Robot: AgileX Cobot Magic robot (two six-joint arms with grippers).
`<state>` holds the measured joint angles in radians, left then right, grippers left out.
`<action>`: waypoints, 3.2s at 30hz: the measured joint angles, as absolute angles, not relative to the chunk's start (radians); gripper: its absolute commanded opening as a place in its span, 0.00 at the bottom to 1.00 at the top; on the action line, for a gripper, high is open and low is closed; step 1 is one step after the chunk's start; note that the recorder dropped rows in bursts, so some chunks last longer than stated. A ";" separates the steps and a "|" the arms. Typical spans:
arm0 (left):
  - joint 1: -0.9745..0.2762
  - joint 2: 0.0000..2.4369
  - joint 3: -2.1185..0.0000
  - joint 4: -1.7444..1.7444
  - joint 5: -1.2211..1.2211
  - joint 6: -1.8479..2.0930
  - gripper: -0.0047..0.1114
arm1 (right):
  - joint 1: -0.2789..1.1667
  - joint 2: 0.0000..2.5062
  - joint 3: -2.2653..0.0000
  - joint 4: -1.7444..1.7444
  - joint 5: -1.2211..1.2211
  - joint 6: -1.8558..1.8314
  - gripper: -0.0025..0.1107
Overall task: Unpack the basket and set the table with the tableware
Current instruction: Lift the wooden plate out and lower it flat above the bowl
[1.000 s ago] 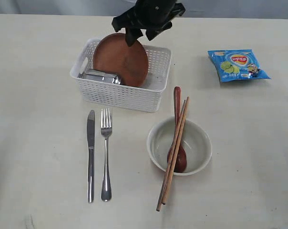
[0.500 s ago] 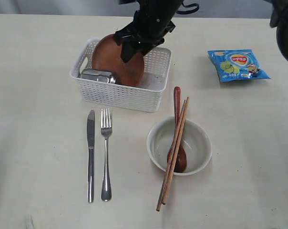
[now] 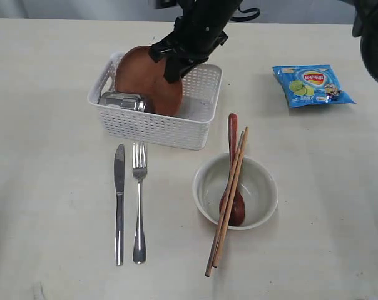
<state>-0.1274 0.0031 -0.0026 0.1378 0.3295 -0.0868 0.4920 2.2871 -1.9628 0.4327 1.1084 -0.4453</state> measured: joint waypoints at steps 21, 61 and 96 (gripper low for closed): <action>-0.127 0.003 -0.003 0.138 0.330 -0.087 0.04 | 0.443 1.910 -1.930 -0.181 1.220 -0.057 0.02; -0.127 0.003 -0.003 0.138 0.330 -0.087 0.04 | 0.219 1.911 -1.668 0.535 1.102 -0.134 0.02; -0.127 0.003 -0.003 0.138 0.330 -0.087 0.04 | 0.100 1.982 -1.219 0.797 0.738 -0.365 0.02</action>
